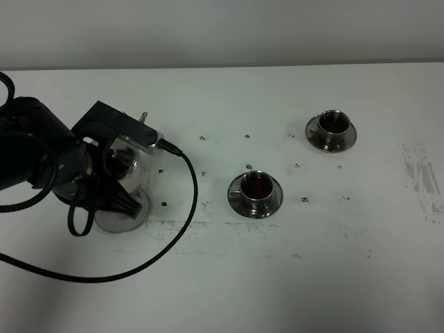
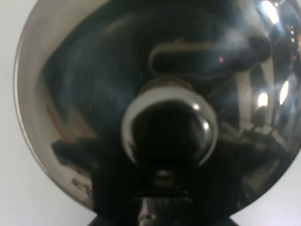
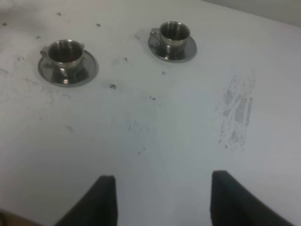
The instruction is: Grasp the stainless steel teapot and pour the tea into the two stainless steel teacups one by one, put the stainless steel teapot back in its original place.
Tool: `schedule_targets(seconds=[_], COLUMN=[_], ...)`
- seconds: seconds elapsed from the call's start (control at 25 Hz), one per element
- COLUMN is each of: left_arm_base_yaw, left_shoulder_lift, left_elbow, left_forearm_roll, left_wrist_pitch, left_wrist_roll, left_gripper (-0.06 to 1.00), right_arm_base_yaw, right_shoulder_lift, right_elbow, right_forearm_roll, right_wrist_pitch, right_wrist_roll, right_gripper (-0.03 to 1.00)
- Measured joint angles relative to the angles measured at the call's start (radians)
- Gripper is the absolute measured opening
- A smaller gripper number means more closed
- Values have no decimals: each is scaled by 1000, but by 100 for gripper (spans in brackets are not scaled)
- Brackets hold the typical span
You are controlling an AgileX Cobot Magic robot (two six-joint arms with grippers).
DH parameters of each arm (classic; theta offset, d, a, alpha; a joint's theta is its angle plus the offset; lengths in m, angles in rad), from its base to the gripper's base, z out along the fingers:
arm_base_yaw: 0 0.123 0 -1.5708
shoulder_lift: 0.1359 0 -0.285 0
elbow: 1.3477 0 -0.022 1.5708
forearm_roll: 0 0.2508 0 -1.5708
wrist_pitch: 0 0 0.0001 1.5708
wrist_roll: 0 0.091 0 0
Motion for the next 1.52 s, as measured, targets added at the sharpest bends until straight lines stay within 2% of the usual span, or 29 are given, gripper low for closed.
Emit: schedule_targets(seconds=[0.44, 0.72, 1.52], left_arm_base_yaw=[7, 7, 13], left_shoulder_lift=[1, 40, 103], left_elbow=[80, 82, 82], left_forearm_roll=[-37, -43, -43], left_wrist_pitch=[-20, -95, -114], left_wrist_roll=[18, 22, 24], left_gripper=[17, 17, 17], right_arm_base_yaw=[0, 0, 0], right_shoulder_lift=[0, 0, 0], right_elbow=[0, 0, 0], right_forearm_roll=[0, 0, 0], right_wrist_pitch=[0, 0, 0], right_wrist_roll=[0, 0, 0], right_gripper=[43, 43, 43])
